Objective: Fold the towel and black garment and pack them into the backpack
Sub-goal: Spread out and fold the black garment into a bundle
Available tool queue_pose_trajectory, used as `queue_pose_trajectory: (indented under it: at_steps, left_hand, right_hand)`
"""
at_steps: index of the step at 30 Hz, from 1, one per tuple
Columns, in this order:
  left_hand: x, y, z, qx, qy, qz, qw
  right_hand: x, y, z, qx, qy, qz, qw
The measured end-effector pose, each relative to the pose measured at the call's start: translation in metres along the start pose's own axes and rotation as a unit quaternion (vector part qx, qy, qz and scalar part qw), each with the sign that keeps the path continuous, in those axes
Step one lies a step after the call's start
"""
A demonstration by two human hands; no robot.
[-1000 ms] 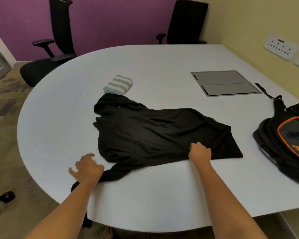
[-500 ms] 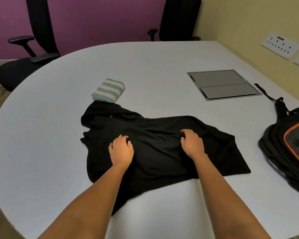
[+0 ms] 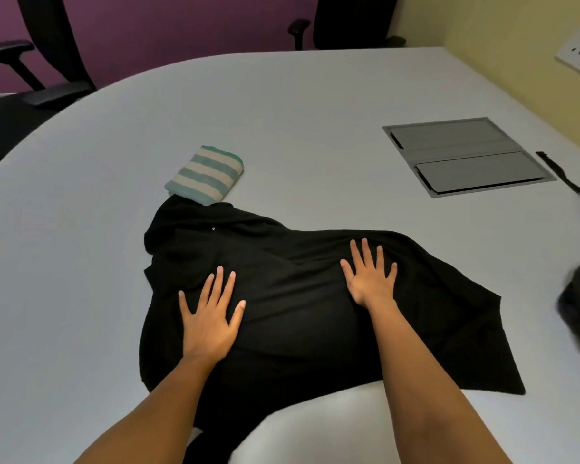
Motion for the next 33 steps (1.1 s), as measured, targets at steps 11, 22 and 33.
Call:
queue_pose_trajectory:
  at_steps: [11,22,33]
  left_hand:
    - [0.020,-0.009,0.018,0.019,0.084,0.040,0.995]
    - [-0.101,-0.067,0.031,0.034,0.054,-0.003,0.998]
    - [-0.130,-0.063,0.046,0.039,0.083,0.061,0.994]
  right_hand:
    - [-0.028,-0.039,0.033,0.172,-0.136,0.066,0.973]
    - [-0.147,-0.167,0.007,0.094,-0.264,-0.163,0.946]
    - [-0.163,-0.188,0.028,0.328,-0.286,-0.193,0.880]
Point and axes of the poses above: each hand's wrist, its own x-axis towards the middle knuckle, its own z-axis out of the back of the hand, y = z × x, the point moved 1 cm from there along x, towards the middle knuckle, and after that the axes turned 11 degrees about -y, right-handed, at the moved point
